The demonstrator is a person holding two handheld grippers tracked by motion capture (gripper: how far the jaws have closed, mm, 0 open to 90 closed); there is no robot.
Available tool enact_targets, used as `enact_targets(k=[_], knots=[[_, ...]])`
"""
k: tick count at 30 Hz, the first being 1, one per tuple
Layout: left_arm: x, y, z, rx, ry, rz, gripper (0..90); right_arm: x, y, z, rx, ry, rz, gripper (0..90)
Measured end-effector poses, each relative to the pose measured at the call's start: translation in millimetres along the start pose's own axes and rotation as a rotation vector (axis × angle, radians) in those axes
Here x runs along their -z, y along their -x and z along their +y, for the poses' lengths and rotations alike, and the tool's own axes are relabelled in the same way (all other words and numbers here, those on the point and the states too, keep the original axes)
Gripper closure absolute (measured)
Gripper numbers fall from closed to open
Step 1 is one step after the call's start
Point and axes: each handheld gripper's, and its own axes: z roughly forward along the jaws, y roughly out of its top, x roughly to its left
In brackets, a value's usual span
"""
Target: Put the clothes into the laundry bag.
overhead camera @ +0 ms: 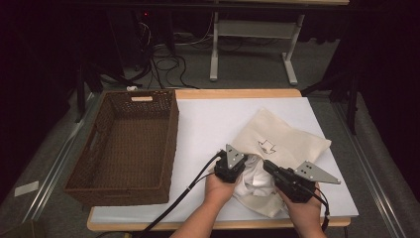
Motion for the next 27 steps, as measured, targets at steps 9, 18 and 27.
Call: enact_targets(k=[9, 18, 27], knots=[[38.7, -4.6, -19.7, 0.022, 0.075, -0.045, 60.7, -0.5, -1.5, -0.4, 0.012, -0.004, 0.005, 88.3], [71.8, 2.0, -39.4, 0.029, 0.077, -0.107, 35.7, 0.8, -1.5, -0.3, 0.014, -0.007, -0.005, 88.3], [59.8, 18.3, -49.5, -0.012, -0.062, -0.168, 29.3, 0.3, -1.9, -0.3, 0.016, -0.009, -0.004, 88.3]])
